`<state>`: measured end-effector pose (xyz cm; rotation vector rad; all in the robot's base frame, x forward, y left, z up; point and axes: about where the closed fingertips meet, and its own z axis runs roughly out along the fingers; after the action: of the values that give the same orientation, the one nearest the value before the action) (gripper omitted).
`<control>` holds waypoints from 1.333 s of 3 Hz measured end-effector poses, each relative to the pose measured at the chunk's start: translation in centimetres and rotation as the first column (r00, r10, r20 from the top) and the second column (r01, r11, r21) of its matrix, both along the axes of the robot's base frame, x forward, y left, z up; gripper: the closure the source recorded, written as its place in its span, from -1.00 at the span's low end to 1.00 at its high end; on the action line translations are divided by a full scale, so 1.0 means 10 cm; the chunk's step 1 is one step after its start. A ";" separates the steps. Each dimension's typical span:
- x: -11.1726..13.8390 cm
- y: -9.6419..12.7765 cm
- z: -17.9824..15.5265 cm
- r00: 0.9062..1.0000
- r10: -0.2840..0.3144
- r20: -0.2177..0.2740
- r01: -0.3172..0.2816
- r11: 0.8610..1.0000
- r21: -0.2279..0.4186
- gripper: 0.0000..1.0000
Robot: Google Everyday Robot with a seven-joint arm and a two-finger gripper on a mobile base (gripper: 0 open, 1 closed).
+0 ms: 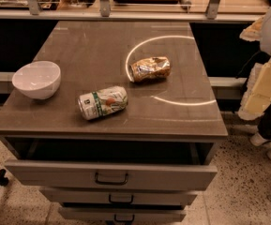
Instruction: Place 7up can into white bowl
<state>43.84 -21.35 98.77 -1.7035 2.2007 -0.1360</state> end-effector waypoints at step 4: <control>0.28 0.96 -0.60 0.977 0.197 -0.084 -0.209 0.961 -0.181 -1.00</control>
Offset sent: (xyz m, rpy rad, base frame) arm 0.0036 -0.0030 -0.0077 0.0113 0.0493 -0.0237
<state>46.60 -11.71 92.78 -2.0533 2.0985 -0.2466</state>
